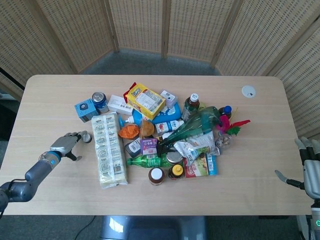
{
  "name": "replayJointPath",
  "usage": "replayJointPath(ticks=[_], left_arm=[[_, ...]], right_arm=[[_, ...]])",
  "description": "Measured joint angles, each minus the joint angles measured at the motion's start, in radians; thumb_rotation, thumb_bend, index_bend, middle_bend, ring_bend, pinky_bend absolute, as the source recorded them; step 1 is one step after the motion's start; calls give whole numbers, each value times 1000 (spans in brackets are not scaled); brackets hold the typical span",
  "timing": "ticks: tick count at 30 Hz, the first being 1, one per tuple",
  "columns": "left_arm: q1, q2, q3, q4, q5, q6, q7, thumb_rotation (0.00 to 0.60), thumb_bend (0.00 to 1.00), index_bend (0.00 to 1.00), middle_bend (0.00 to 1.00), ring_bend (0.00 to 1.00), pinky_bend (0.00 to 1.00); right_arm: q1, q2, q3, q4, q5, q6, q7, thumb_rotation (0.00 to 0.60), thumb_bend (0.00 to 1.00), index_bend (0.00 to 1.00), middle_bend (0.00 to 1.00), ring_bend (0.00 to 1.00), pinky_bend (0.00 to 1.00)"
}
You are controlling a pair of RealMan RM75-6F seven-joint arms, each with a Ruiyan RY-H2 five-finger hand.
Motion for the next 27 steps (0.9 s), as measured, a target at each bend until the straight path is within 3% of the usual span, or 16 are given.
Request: replayJointPath(ticks=[10, 19, 23, 27], left_arm=[[73, 132, 61, -150, 51, 48, -28, 600, 355, 0, 24, 0, 0], [166, 143, 32, -188, 174, 326, -85, 600, 356, 2, 0, 0, 0], [208, 127, 22, -178, 261, 484, -68, 600, 357, 128, 0, 0, 0], [242, 89, 21, -156, 307, 561, -7, 600, 358, 256, 0, 0, 0]], right_arm=[[1, -8, -4, -6, -27, 4, 5, 367, 181, 0, 0, 0, 0], [-6, -2, -7, -17, -45, 16, 5, 364, 180, 0, 0, 0, 0], [-13, -1, -9, -14, -45, 23, 11, 363, 179, 0, 0, 0, 0], [-13, 1, -7, -14, -50, 25, 13, 365, 179, 0, 0, 0, 0]])
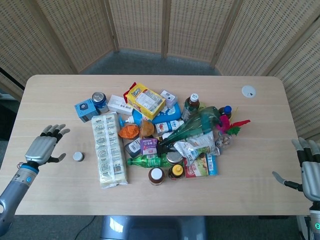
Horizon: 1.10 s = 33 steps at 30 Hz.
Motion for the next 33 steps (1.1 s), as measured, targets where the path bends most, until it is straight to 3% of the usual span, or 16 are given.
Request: replayJointPath(ticks=[9, 33], left_arm=[[24, -39, 19, 26, -8, -7, 51, 600, 357, 326, 0, 0, 0], [5, -213, 18, 187, -6, -60, 114, 600, 356, 284, 0, 0, 0]], right_arm=[[-3, 2, -1, 0, -4, 0, 3, 362, 180, 0, 0, 0, 0], [-18, 13, 0, 0, 6, 8, 6, 366, 180, 0, 0, 0, 0]])
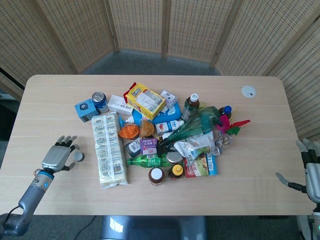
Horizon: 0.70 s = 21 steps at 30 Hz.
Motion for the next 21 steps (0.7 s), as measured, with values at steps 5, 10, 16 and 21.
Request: replayJointPath(ticks=[5, 10, 16, 21], left_arm=[[-8, -18, -2, 21, -1, -16, 8, 600, 357, 294, 0, 0, 0], [-8, -28, -3, 41, -8, -24, 9, 600, 356, 326, 0, 0, 0], [-7, -44, -6, 60, -8, -23, 2, 600, 348, 366, 0, 0, 0], [-5, -61, -10, 79, -5, -20, -8, 600, 305, 389, 0, 0, 0]], right_arm=[[-3, 2, 1, 1, 5, 1, 0, 365, 179, 0, 0, 0, 0], [-5, 4, 3, 3, 10, 2, 2, 364, 181, 0, 0, 0, 0], [-5, 0, 4, 9, 16, -5, 11, 364, 179, 0, 0, 0, 0], [-7, 1, 4, 13, 16, -3, 16, 363, 179, 0, 0, 0, 0]])
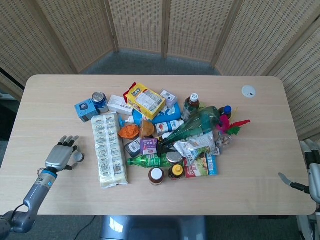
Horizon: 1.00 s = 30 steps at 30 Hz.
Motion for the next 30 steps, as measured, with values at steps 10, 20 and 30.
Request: replayJointPath(ticks=[10, 20, 30], left_arm=[[10, -13, -5, 15, -5, 4, -27, 600, 299, 538, 60, 0, 0], [13, 26, -17, -36, -10, -3, -63, 600, 297, 588, 85, 0, 0], [9, 218, -74, -273, -4, 57, -89, 600, 294, 583, 79, 0, 0]], right_arm=[[-9, 0, -3, 6, -7, 9, 19, 367, 178, 0, 0, 0, 0], [-11, 3, -2, 1, -19, 14, 22, 366, 181, 0, 0, 0, 0], [-15, -26, -17, 35, -31, -1, 63, 365, 180, 0, 0, 0, 0]])
